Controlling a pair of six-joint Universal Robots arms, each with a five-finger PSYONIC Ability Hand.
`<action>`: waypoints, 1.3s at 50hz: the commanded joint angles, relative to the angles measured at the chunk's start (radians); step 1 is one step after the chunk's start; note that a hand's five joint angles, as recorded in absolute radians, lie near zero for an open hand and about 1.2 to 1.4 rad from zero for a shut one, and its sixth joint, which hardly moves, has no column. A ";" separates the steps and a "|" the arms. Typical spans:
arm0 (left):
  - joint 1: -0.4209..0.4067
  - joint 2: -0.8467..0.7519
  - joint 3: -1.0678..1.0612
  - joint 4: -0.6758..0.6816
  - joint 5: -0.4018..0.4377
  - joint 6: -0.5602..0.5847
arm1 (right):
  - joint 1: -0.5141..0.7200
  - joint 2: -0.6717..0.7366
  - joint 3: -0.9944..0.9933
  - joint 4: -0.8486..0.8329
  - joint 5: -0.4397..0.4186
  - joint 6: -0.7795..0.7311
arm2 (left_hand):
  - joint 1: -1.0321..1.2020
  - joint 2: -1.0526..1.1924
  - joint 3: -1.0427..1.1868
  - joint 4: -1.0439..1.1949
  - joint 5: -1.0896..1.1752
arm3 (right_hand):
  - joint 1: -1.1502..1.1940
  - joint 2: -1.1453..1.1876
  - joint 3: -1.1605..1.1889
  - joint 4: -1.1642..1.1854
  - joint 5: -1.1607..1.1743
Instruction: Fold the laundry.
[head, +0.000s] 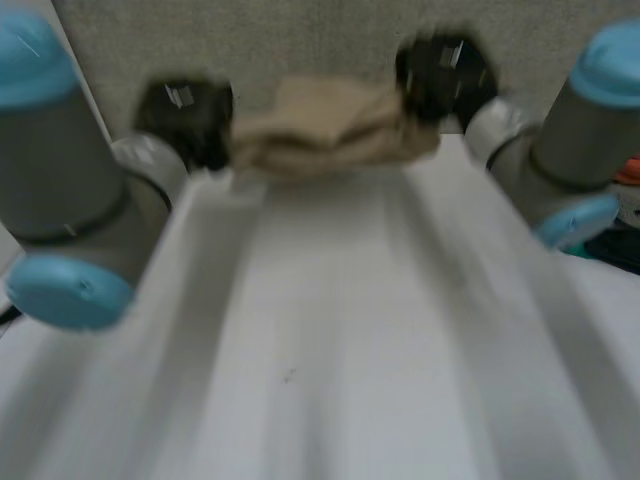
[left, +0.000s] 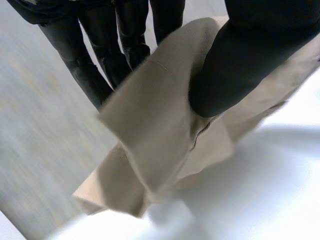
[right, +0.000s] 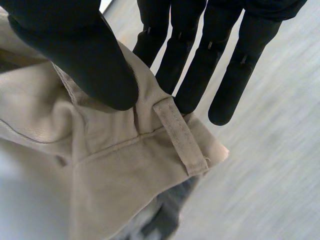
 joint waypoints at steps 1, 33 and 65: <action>-0.021 -0.147 -0.149 -0.011 -0.024 0.039 | -0.013 0.060 0.279 0.049 -0.025 -0.198 | 0.234 0.198 0.206 0.198 0.235 | 0.311 0.217 0.202 0.196 0.216; 0.042 -0.038 -0.143 -0.120 0.044 0.110 | -0.013 -0.400 0.803 0.231 0.150 0.042 | 0.234 0.198 0.206 0.198 0.235 | -0.368 -0.462 -0.477 -0.483 -0.463; 0.085 -0.086 -0.072 -0.121 -0.016 0.161 | 0.154 0.086 0.470 -0.199 0.285 -0.185 | -0.582 -0.618 -0.609 -0.618 -0.581 | -0.426 -0.521 -0.536 -0.542 -0.521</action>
